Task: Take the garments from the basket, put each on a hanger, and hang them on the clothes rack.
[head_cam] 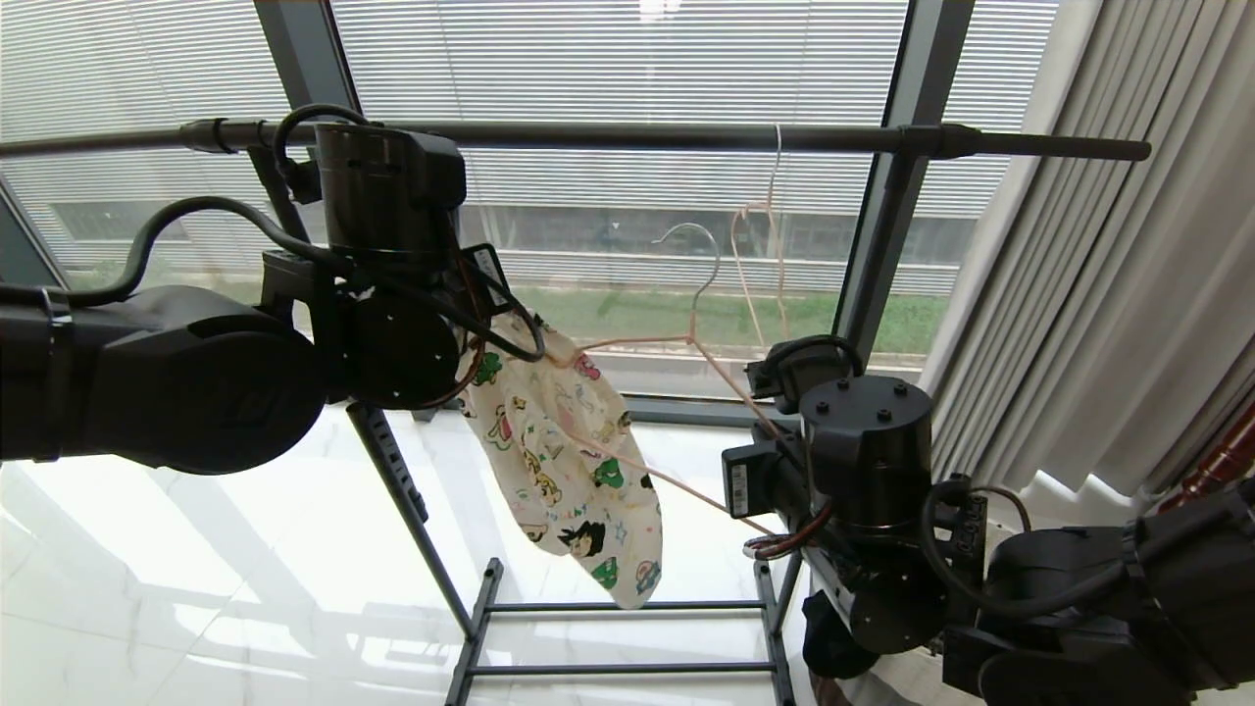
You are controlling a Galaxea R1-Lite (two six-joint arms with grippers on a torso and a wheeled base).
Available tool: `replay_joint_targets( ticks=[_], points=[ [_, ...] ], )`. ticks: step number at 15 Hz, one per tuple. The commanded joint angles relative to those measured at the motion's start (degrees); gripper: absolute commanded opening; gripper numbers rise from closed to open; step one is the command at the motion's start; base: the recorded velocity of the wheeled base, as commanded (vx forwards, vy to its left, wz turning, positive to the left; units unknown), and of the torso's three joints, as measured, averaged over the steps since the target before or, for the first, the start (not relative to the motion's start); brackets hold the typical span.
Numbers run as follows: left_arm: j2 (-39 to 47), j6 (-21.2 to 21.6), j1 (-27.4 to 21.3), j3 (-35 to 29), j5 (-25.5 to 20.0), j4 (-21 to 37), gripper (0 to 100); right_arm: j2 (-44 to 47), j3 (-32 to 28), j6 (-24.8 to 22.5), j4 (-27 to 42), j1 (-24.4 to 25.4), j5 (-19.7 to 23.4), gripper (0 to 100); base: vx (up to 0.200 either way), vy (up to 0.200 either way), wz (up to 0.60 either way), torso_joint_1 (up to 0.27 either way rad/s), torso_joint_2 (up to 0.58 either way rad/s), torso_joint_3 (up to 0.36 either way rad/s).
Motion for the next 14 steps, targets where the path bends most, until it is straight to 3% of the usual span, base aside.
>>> replay_joint_targets(
  ticks=[1, 5, 10, 12, 14],
  points=[
    [-0.07, 0.16, -0.11, 0.14, 0.05, -0.04, 0, -1.19, -0.62, -0.32, -0.01, -0.79, -0.73, 0, 0.0, 0.0, 0.0, 0.0, 0.0, 0.0],
    [0.19, 0.34, -3.89, 1.11, -0.12, 0.58, 0, -1.02, -3.7, -0.4, -0.18, 0.27, -1.35, 0, 0.0, 0.0, 0.0, 0.0, 0.0, 0.0],
    [0.63, 0.34, -9.69, 0.76, -0.65, 0.66, 0, 0.65, -3.79, -0.4, -0.18, 6.51, -1.44, 0, 0.0, 0.0, 0.0, 0.0, 0.0, 0.0],
    [-2.36, 2.45, -10.22, 2.43, -6.54, 0.75, 0, 1.71, -3.52, -0.58, -0.18, 7.38, -1.35, 0, 0.0, 0.0, 0.0, 0.0, 0.0, 0.0],
    [-9.13, 13.7, -8.19, 8.58, -17.17, 0.49, 0, 1.71, -1.77, -1.81, -0.36, 6.33, -1.44, 0, 0.0, 0.0, 0.0, 0.0, 0.0, 0.0]
  ],
)
